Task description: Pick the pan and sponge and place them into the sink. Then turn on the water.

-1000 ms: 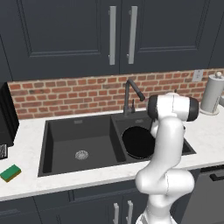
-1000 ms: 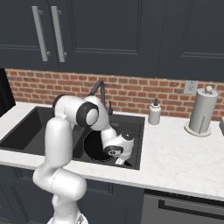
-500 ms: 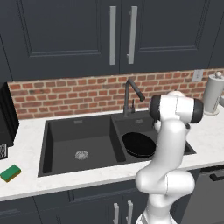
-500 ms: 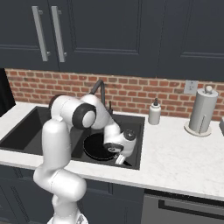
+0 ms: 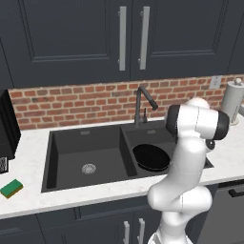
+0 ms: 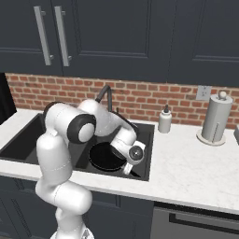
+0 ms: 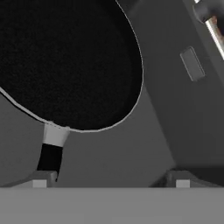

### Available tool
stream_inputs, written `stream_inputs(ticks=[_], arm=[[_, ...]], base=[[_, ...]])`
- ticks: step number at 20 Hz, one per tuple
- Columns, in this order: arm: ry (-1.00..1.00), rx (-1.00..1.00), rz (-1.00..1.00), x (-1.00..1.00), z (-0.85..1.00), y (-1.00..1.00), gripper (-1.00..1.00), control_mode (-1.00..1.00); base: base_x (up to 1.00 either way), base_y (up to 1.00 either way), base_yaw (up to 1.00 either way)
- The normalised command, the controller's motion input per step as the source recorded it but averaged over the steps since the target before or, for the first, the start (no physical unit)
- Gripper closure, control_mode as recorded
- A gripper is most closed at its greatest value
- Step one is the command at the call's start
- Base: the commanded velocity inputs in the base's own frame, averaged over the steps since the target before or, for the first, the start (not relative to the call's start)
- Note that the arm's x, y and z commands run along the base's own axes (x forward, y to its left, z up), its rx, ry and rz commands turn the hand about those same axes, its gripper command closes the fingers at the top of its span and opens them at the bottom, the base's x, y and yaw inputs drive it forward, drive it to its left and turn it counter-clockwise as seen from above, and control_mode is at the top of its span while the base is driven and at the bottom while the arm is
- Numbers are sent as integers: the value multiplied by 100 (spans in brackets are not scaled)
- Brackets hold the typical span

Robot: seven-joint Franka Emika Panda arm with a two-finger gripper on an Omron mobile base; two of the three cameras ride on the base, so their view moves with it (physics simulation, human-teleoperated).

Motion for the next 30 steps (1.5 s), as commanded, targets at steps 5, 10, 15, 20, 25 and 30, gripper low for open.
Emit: stream_inputs(ticks=[5, 10, 15, 20, 25, 30], arm=[[-4, 0, 0, -3, 98, 0, -100, -100], [0, 0, 3, 0, 100, 0, -100, -100], [7, 0, 11, 0, 100, -25, -100, -100], [7, 0, 13, -1, 92, -34, -100, -100], [4, 0, 12, -30, 50, -28, -100, -100], [0, 0, 16, -71, 22, -11, -100, -100]], base=[[0, 0, 0], [0, 0, 0], [0, 0, 0], [0, 0, 0], [0, 0, 0], [0, 0, 0]])
